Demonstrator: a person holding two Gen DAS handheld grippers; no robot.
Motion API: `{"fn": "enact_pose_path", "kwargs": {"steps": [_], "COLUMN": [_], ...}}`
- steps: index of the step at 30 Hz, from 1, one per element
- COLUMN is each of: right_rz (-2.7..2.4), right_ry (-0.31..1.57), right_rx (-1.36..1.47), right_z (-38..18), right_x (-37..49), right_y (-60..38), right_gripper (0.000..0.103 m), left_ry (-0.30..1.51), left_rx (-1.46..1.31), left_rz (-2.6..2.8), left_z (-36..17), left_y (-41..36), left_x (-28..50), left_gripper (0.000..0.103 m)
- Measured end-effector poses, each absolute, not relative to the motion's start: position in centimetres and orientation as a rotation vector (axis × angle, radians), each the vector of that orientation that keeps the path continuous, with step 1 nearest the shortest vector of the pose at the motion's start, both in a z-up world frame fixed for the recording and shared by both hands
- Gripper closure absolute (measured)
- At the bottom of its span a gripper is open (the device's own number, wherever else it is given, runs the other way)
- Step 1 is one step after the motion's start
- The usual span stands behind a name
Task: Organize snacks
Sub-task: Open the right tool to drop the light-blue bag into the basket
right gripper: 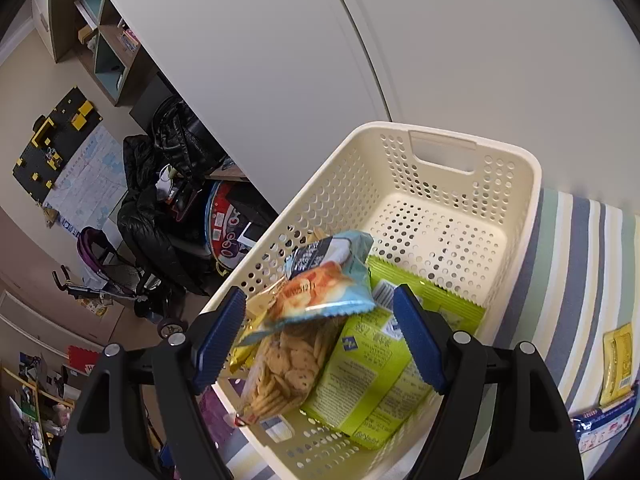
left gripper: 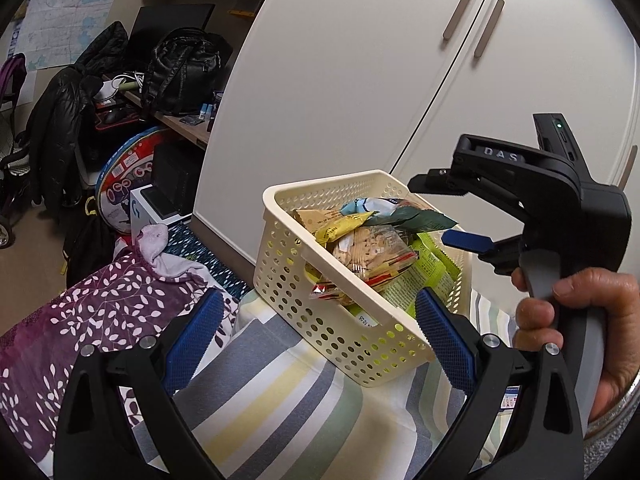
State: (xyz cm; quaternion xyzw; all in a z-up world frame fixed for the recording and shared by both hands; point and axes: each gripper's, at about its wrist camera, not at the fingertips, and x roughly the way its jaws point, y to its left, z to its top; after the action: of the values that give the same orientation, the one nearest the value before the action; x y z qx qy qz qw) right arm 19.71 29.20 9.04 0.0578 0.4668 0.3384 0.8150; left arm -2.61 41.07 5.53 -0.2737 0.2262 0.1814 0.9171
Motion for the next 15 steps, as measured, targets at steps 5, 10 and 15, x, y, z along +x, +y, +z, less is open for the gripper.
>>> {"fn": "enact_pose_path", "kwargs": {"steps": [5,10,15], "right_rz": [0.713,0.650,0.601], "right_ry": [0.984,0.940,0.935], "right_rx": [0.146,0.111,0.114], "right_z": [9.3,9.2,8.7], "right_x": [18.7,17.5,16.7], "right_y": [27.5,25.3,22.1], "right_gripper": [0.026,0.021,0.021], "left_ry": [0.471,0.473,0.465], "left_rx": [-0.563,-0.558,-0.535], "left_rz": [0.371,0.386,0.389], "left_z": [5.5,5.6,5.9], "left_y": [41.1,41.1,40.7], "left_x": [-2.6,-2.8,-2.7], "left_gripper": [0.005,0.003,0.003]}}
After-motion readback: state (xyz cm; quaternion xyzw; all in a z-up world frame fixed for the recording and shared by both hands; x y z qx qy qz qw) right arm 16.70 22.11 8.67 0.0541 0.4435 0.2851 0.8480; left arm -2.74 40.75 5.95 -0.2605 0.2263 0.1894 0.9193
